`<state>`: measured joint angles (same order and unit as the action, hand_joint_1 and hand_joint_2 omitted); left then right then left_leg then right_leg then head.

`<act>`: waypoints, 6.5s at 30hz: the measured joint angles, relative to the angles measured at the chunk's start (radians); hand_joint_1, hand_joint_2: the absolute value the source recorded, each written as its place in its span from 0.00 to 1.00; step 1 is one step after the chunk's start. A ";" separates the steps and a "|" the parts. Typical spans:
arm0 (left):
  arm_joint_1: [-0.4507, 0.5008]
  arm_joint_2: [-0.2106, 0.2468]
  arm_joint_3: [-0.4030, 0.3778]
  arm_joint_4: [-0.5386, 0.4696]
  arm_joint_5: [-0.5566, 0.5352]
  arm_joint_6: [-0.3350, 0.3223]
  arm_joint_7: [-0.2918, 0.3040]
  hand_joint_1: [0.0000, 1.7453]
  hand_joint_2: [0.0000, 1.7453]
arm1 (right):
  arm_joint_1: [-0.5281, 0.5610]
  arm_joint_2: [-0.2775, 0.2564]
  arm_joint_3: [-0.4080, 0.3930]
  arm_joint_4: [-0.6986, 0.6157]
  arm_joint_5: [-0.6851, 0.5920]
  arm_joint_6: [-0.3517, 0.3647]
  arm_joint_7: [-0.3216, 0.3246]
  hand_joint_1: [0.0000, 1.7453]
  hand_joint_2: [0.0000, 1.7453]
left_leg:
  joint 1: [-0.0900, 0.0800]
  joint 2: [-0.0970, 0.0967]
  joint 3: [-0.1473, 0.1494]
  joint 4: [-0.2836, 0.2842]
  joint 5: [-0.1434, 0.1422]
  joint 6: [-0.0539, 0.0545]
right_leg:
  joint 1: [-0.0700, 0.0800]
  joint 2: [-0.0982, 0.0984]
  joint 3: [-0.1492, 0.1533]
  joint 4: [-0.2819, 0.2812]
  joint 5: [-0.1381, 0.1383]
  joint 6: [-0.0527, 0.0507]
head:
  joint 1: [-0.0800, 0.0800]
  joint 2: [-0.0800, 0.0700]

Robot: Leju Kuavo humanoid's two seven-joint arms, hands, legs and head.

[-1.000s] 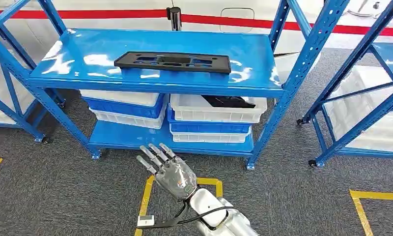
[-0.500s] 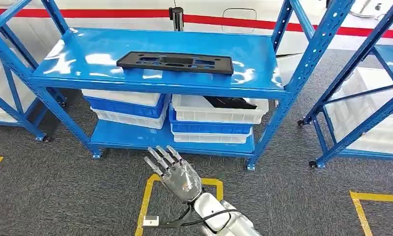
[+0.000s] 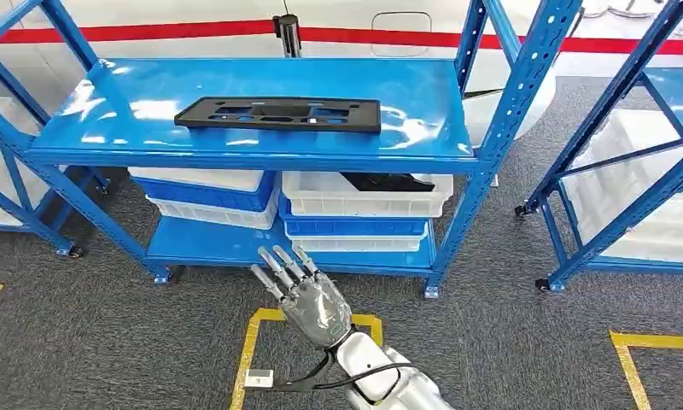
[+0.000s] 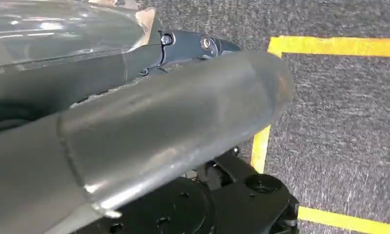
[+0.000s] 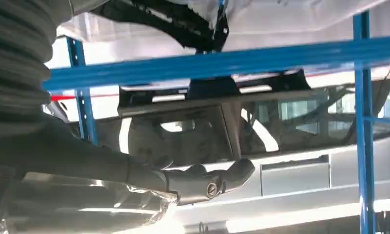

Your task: Take the parts from the cabinet and place them on the table.

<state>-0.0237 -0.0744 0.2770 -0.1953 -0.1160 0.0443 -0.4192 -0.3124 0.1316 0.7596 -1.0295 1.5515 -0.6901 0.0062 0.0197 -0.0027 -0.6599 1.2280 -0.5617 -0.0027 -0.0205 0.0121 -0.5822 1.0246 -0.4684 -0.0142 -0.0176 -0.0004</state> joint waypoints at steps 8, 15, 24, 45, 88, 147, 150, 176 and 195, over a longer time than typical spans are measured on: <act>0.001 0.005 0.001 0.000 0.001 0.002 -0.003 0.00 0.00 | 0.006 -0.002 -0.020 -0.049 -0.019 -0.001 -0.022 0.00 1.00 | -0.007 0.001 0.091 -0.231 0.103 0.039 | 0.010 -0.002 0.001 0.003 -0.012 0.030 | 0.003 0.000; 0.001 0.005 0.005 0.000 0.000 0.005 -0.007 0.00 0.00 | 0.029 -0.009 -0.040 -0.061 -0.021 -0.003 -0.032 0.00 1.00 | -0.012 -0.002 0.102 -0.233 0.096 0.048 | 0.007 -0.005 -0.137 0.249 -0.082 0.037 | 0.007 0.000; -0.001 0.007 0.006 0.000 -0.005 0.004 -0.006 0.00 0.00 | 0.032 -0.004 -0.068 -0.074 -0.007 -0.005 -0.021 0.00 1.00 | -0.007 -0.001 0.106 -0.187 0.048 0.008 | -0.003 -0.007 -0.008 -0.004 0.012 0.017 | 0.000 0.000; -0.001 0.008 0.014 0.000 -0.011 0.014 -0.010 0.00 0.00 | 0.039 0.001 -0.086 -0.073 -0.008 -0.006 -0.018 0.00 1.00 | -0.024 -0.006 0.106 -0.220 0.077 0.059 | 0.011 -0.010 -0.167 0.272 -0.078 0.036 | 0.003 0.000; -0.001 0.005 0.015 0.006 -0.043 0.007 -0.003 0.00 0.00 | 0.021 -0.020 -0.094 -0.071 0.017 -0.007 0.189 0.00 1.00 | -0.006 -0.004 0.061 0.032 -0.079 -0.010 | 0.015 -0.004 0.007 -0.006 0.007 -0.029 | -0.005 0.000; -0.004 -0.012 0.050 0.007 -0.076 0.089 0.006 0.00 0.00 | -0.267 0.063 -0.080 0.344 0.018 -0.009 0.338 0.00 1.00 | -0.008 0.007 0.167 -0.236 0.034 0.005 | 0.016 -0.011 -0.014 0.004 0.021 0.004 | -0.002 0.000; -0.005 -0.013 0.055 0.007 -0.081 0.088 0.005 0.00 0.00 | -0.281 0.068 -0.077 0.368 0.018 -0.009 0.354 0.00 1.00 | -0.008 0.007 0.169 -0.236 0.034 0.006 | 0.015 -0.011 -0.013 0.004 0.021 0.004 | -0.002 0.000; -0.005 -0.022 0.079 0.007 -0.090 0.103 -0.010 0.00 0.00 | -0.386 0.061 -0.066 0.547 0.009 0.023 0.412 0.00 1.00 | -0.010 0.009 0.182 -0.236 0.031 0.006 | 0.014 -0.011 0.000 0.004 0.018 0.007 | -0.002 0.000; -0.012 -0.023 0.082 0.007 -0.126 0.088 -0.019 0.00 0.00 | -0.407 0.120 -0.287 0.549 -0.343 0.379 -0.011 0.00 1.00 | -0.007 0.018 0.215 -0.237 0.015 0.004 | 0.018 0.002 0.028 0.004 0.006 0.006 | -0.002 0.000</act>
<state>-0.0358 -0.0973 0.3590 -0.1881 -0.2422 0.1324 -0.4387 -0.7194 0.2518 0.4730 -0.4806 1.2085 -0.3109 -0.0046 0.0131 0.0151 -0.4445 0.9910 -0.5471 0.0011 -0.0025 0.0138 -0.5538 1.0286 -0.4620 -0.0086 -0.0198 -0.0004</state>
